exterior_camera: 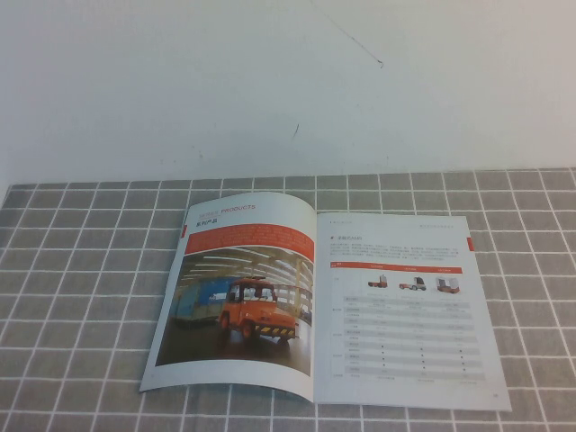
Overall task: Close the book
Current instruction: 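Close the open booklet and leave it lying on the table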
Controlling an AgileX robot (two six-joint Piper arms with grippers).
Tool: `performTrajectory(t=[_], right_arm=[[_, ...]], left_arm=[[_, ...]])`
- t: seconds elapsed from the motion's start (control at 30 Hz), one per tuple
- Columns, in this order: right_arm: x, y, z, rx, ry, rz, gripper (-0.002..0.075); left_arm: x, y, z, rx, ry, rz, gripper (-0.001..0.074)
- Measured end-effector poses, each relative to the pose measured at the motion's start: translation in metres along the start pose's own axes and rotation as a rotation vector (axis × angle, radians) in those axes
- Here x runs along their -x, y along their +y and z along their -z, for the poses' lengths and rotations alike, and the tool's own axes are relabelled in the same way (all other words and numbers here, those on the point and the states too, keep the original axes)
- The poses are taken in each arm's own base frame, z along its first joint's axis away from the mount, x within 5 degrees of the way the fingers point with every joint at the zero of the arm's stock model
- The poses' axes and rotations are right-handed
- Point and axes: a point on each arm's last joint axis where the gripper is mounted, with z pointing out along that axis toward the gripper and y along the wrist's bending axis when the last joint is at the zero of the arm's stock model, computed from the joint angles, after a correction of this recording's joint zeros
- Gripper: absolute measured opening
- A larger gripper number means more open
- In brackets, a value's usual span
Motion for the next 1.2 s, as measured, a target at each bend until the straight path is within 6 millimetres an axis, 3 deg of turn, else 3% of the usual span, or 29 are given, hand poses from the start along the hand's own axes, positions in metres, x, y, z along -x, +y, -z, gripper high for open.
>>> performTrajectory(t=[0.83, 1.0, 1.2], right_arm=[[0.001, 0.0, 0.0, -0.005, -0.014, 0.009, -0.0003], [0.012, -0.001, 0.0, -0.019, -0.149, 0.012, -0.0003], [0.037, -0.004, 0.008, -0.045, -0.437, 0.012, -0.0003]], left_arm=[[0.002, 0.0, 0.0, 0.003, -0.018, -0.017, -0.0004], [0.019, -0.002, 0.002, -0.021, -0.224, -0.072, -0.0004], [0.053, -0.014, 0.019, -0.078, -0.661, -0.259, -0.0004]])
